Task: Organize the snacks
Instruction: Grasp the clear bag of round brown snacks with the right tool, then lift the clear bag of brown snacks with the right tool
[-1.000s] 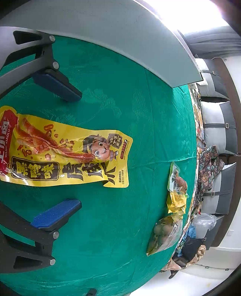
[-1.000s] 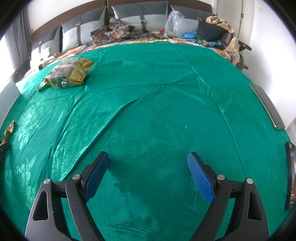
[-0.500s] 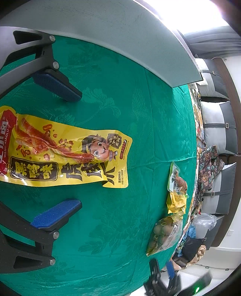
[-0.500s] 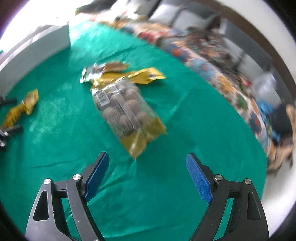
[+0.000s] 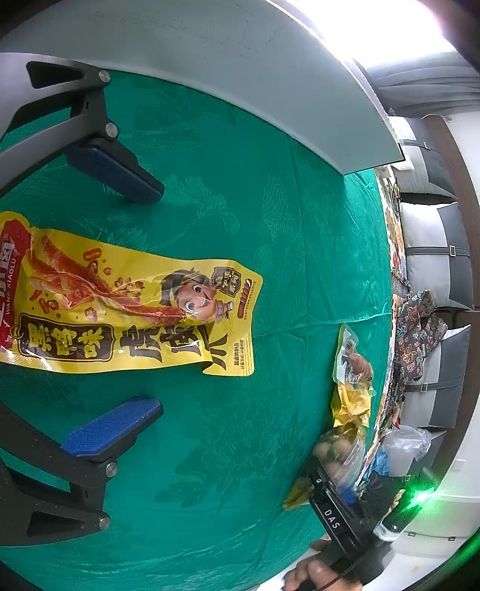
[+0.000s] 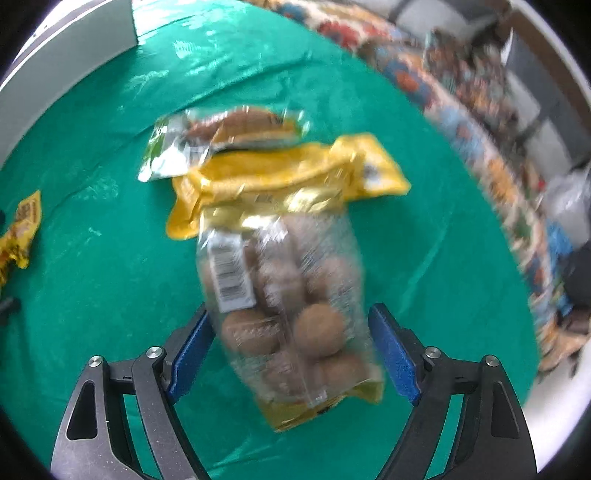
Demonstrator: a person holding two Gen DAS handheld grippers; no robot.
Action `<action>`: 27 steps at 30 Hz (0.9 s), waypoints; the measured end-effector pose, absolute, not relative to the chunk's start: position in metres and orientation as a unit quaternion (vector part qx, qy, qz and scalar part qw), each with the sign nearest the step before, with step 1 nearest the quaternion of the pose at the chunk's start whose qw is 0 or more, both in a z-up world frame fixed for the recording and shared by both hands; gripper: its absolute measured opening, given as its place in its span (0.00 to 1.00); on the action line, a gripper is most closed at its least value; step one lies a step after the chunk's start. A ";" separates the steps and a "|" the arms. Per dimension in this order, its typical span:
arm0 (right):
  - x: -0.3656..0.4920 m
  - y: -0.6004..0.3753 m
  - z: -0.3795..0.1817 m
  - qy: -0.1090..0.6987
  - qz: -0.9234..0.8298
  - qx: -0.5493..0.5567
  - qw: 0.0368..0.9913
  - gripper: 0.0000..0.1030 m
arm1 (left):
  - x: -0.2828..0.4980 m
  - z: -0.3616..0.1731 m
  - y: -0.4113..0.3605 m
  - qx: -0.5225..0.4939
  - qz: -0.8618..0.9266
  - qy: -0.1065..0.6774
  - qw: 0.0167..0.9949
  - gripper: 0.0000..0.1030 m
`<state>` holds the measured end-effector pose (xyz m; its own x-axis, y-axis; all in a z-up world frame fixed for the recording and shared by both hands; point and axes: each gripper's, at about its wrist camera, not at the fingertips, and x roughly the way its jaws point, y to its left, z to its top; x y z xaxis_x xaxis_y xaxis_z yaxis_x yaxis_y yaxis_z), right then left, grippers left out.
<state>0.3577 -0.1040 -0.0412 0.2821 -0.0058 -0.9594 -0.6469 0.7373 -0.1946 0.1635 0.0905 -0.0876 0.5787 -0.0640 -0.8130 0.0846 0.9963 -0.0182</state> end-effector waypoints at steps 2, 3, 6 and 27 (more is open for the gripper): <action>0.353 -0.115 -0.036 0.569 0.211 -0.243 0.757 0.63 | 0.163 -0.088 0.091 0.012 -0.042 0.457 0.888 1.00; 0.349 -0.121 -0.034 0.577 0.215 -0.209 0.760 0.62 | 0.163 -0.088 0.090 0.012 -0.042 0.457 0.888 1.00; 0.325 -0.136 -0.028 0.581 0.233 -0.148 0.766 0.62 | 0.163 -0.088 0.090 0.012 -0.042 0.457 0.888 1.00; 0.113 -0.160 -0.051 0.443 0.083 -0.064 0.890 0.78 | 0.163 -0.087 0.090 0.011 -0.042 0.457 0.889 1.00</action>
<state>0.1133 -0.1596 -0.0509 0.5937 0.0899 -0.7996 -0.2039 0.9781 -0.0414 0.1630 0.0904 -0.0873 0.5792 -0.0638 -0.8127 0.0847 0.9962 -0.0178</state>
